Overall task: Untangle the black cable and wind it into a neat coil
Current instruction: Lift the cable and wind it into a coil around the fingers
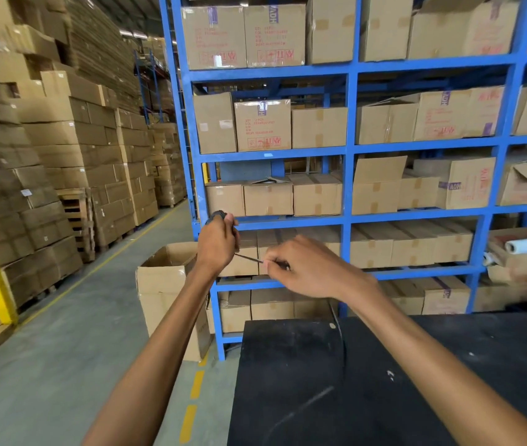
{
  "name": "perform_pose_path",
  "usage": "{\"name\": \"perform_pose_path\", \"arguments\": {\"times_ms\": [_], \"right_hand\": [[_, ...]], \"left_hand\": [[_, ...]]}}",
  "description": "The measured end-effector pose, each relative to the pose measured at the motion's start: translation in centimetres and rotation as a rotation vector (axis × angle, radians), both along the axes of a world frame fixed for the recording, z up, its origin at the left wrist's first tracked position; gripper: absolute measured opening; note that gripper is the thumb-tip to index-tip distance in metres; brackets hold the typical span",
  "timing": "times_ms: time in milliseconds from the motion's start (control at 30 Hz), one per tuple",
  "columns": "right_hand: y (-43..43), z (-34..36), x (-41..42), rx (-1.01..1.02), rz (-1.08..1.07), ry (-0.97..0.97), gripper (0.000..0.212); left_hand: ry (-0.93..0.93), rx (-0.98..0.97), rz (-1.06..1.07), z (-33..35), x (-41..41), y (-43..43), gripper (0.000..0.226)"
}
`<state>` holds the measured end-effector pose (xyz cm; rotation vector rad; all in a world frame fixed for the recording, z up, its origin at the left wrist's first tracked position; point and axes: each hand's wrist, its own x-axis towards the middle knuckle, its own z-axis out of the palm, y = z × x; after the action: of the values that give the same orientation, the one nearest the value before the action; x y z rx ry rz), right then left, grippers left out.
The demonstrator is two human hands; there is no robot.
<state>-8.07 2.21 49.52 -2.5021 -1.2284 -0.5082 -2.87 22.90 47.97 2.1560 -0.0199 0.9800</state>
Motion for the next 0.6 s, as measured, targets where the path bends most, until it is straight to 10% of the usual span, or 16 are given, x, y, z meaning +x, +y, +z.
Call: {"name": "perform_pose_path", "arguments": {"times_ms": [400, 600], "right_hand": [[-4.6, 9.3, 5.5, 0.035, -0.168, -0.321, 0.025], [-2.5, 3.7, 6.9, 0.130, -0.099, -0.152, 0.030]], "left_hand": [[0.429, -0.231, -0.903, 1.2, -5.6, -0.6, 0.055], [0.174, -0.476, -1.168, 3.6, -7.6, -1.5, 0.033]]}}
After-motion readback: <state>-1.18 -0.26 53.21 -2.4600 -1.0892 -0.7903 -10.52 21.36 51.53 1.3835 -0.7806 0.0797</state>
